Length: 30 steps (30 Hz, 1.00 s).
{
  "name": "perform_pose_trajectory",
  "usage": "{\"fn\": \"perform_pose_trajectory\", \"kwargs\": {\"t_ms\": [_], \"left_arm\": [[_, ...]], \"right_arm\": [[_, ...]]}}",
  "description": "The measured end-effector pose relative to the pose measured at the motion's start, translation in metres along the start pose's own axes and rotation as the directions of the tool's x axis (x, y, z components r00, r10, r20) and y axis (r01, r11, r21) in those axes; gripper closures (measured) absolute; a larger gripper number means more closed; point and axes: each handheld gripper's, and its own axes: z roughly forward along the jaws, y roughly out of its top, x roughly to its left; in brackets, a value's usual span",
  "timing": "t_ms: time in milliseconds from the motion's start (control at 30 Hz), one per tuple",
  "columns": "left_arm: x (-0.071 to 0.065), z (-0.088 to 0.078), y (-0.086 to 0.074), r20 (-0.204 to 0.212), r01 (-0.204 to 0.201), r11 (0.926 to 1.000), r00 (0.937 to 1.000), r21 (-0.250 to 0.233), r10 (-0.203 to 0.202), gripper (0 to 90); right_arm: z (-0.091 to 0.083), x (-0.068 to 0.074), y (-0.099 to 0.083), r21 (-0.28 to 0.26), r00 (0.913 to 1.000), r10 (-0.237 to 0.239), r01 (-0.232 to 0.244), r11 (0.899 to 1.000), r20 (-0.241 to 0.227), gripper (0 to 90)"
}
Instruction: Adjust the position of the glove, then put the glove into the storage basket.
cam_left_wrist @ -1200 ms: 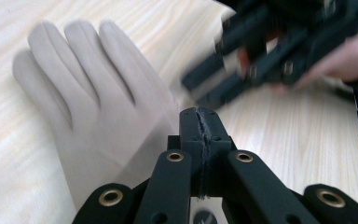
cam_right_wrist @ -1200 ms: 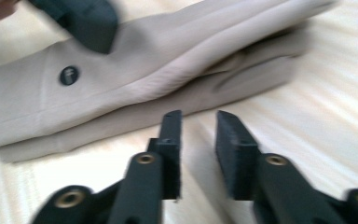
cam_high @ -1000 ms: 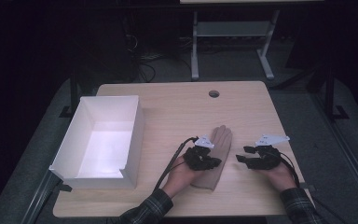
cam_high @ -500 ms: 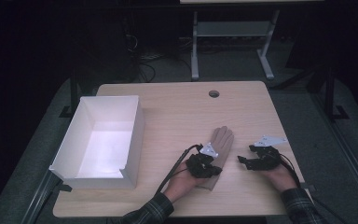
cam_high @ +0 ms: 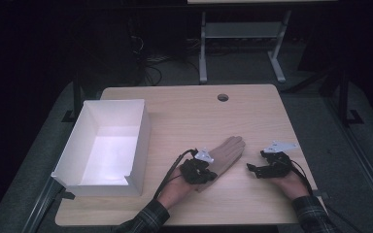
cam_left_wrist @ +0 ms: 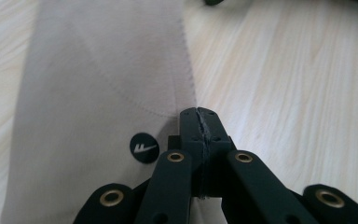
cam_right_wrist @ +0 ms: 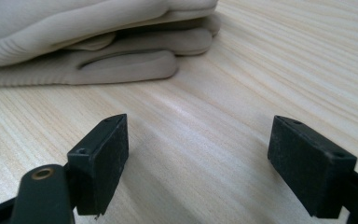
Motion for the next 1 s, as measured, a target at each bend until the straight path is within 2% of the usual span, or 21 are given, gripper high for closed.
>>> {"fn": "perform_pose_trajectory", "kwargs": {"t_ms": [100, 200, 300, 367, 433, 500, 533, 600, 700, 767, 833, 933, 1000], "left_arm": [[0.006, -0.007, -0.004, -0.018, 0.022, 0.9997, 0.9996, -0.009, -0.022, 89.6], [0.010, -0.016, -0.005, -0.022, 0.021, 0.9997, 0.9995, -0.014, -0.022, 89.5], [0.013, -0.026, -0.003, -0.047, 0.015, 0.9993, 0.9988, -0.034, -0.017, 86.2], [0.017, -0.032, 0.000, -0.056, 0.013, 0.9986, 0.9983, -0.051, -0.016, 82.6], [0.021, -0.036, 0.003, -0.061, 0.030, 0.9968, 0.9975, -0.074, -0.034, 77.6], [0.025, -0.038, 0.007, -0.066, 0.028, 0.9961, 0.9973, -0.083, -0.033, 69.3], [0.028, -0.038, 0.009, -0.078, 0.012, 0.9969, 0.9968, -0.078, -0.018, 64.3], [0.030, -0.035, 0.013, -0.077, 0.018, 0.9969, 0.9967, -0.077, -0.024, 52.2], [0.035, -0.027, 0.019, -0.079, -0.011, 0.9980, 0.9969, -0.063, 0.006, 40.2], [0.039, -0.021, 0.021, -0.079, -0.017, 0.9983, 0.9968, -0.056, 0.013, 34.9], [0.041, -0.014, 0.023, -0.059, 0.002, 0.9982, 0.9983, -0.061, -0.006, 30.7], [0.043, -0.004, 0.026, -0.045, 0.002, 0.9986, 0.9990, -0.053, -0.004, 24.2], [0.044, 0.000, 0.027, -0.040, -0.017, 0.9991, 0.9991, -0.038, 0.015, 20.8]], "right_arm": [[0.000, 0.000, 0.000, 0.000, 1.0000, 0.000, 0.000, 1.000, 0.001, 19.3], [0.000, 0.000, 0.000, 0.000, 1.0000, 0.002, -0.002, 1.000, 0.001, 18.7], [0.000, 0.000, 0.000, 0.000, 1.0000, 0.002, -0.002, 1.000, 0.001, 18.5], [0.000, 0.000, 0.000, -0.001, 1.0000, 0.005, -0.005, 1.000, 0.001, 18.4], [0.000, 0.000, 0.000, -0.001, 1.0000, 0.005, -0.005, 1.000, 0.001, 18.4], [0.001, 0.001, 0.000, 0.000, 1.0000, 0.007, -0.007, 1.000, 0.002, 18.3], [0.001, 0.001, 0.000, -0.001, 1.0000, 0.008, -0.008, 1.000, 0.002, 18.3], [0.001, 0.001, 0.000, 0.000, 1.0000, 0.009, -0.009, 1.000, 0.002, 18.3], [0.001, 0.001, 0.000, -0.001, 1.0000, 0.009, -0.009, 1.000, 0.003, 18.2], [0.001, 0.001, 0.000, 0.000, 1.0000, 0.010, -0.010, 1.000, 0.003, 18.2], [0.001, 0.001, 0.000, 0.000, 1.0000, 0.009, -0.009, 1.000, 0.003, 18.2], [0.001, 0.001, 0.000, 0.000, 1.0000, 0.009, -0.009, 1.000, 0.003, 18.2], [0.001, 0.001, 0.000, 0.000, 1.0000, 0.009, -0.009, 1.000, 0.003, 18.2]]}}
